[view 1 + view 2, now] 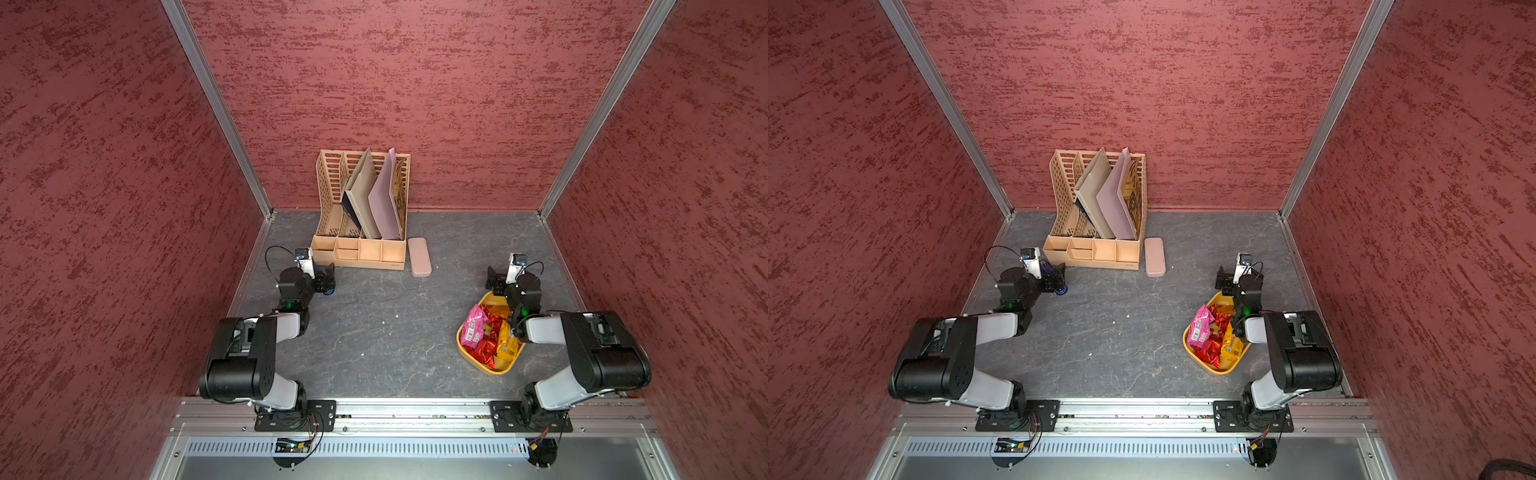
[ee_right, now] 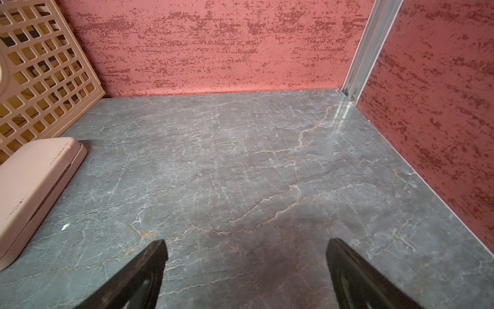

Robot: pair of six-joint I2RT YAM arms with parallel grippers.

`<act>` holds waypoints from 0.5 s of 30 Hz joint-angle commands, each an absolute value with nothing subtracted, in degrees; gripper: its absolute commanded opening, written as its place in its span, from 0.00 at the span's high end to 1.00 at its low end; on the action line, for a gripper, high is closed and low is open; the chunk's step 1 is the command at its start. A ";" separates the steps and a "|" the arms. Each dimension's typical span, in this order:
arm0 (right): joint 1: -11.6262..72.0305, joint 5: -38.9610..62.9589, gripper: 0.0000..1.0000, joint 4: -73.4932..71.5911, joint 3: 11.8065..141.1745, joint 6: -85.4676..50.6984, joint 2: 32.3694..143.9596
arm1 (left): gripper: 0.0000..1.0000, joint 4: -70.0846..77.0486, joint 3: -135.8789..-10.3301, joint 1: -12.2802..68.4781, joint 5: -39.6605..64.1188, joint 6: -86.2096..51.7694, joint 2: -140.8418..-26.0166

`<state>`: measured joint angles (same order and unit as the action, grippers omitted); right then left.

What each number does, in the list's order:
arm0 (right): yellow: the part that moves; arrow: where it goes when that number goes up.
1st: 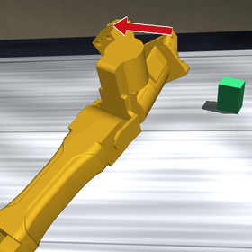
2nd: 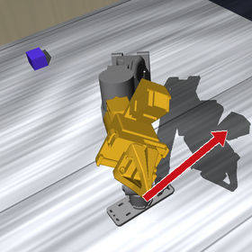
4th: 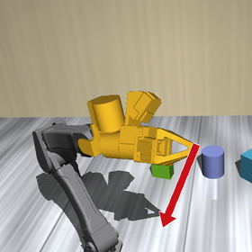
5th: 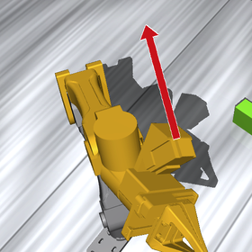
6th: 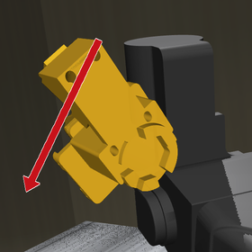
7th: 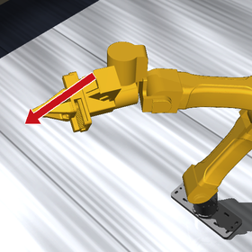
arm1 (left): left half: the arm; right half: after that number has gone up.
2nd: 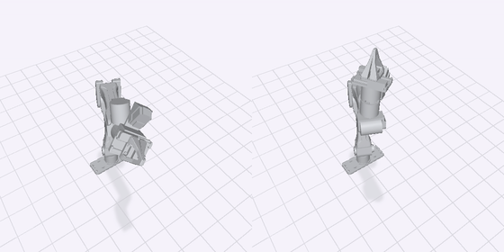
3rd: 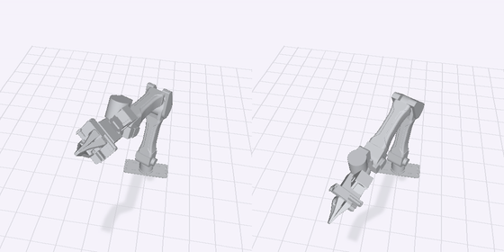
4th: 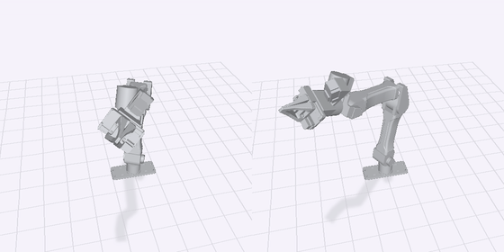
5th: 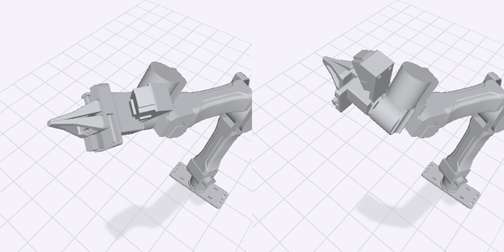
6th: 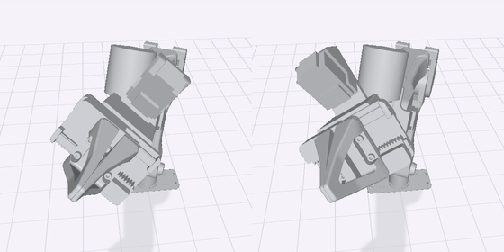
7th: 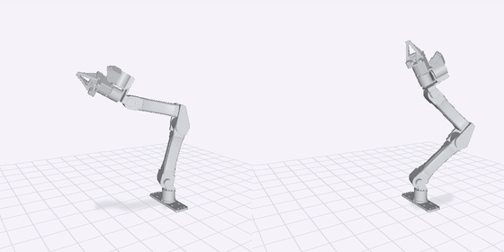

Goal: Put the tea bags into the storage box
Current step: Reset both arms

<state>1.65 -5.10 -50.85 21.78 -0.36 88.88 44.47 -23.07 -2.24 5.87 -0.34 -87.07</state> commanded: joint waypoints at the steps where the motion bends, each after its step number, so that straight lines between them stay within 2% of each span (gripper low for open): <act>1: 1.56 -4.01 0.01 -53.22 21.71 0.25 88.69 | 0.00 52.29 -21.21 -2.36 1.68 -0.23 -87.81; 15: 1.46 -0.29 0.01 -53.09 21.78 1.49 88.66 | 0.00 51.95 -21.54 -1.46 0.35 0.60 -88.09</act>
